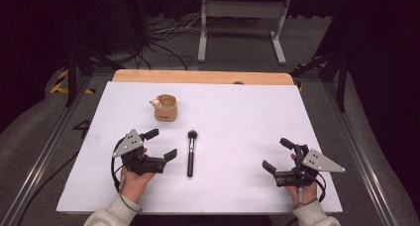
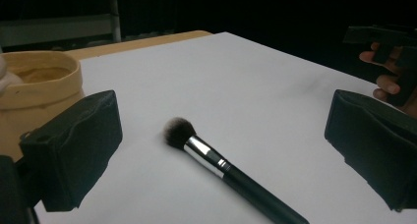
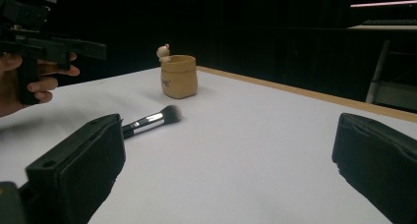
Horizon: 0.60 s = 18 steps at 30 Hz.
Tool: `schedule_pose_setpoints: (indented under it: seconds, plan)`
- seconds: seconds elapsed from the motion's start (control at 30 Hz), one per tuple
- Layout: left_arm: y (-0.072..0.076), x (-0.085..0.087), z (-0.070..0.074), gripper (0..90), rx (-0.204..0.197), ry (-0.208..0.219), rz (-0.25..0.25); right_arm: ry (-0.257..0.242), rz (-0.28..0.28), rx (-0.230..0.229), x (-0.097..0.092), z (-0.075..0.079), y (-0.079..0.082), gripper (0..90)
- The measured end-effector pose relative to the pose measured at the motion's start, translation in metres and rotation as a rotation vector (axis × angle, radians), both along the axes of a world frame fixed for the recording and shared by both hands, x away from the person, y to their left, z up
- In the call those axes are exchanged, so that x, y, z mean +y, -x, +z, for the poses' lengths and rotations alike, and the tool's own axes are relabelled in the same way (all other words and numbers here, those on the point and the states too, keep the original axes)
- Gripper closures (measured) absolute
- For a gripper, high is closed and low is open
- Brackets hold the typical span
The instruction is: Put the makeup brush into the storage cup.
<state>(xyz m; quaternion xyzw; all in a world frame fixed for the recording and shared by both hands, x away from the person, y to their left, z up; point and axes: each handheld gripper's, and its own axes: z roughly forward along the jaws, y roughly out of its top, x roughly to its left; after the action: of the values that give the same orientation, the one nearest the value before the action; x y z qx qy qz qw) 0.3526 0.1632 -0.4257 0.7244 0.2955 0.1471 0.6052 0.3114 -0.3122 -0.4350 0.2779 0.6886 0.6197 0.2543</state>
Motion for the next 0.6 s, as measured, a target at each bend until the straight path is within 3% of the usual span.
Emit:
schedule_pose_setpoints:
  seconds: [0.6]
  plan:
    - [-0.016,-0.035,0.018,0.0,0.009,-0.026,-0.095,0.009,0.019,0.022,0.001,0.0,-0.001,0.0]
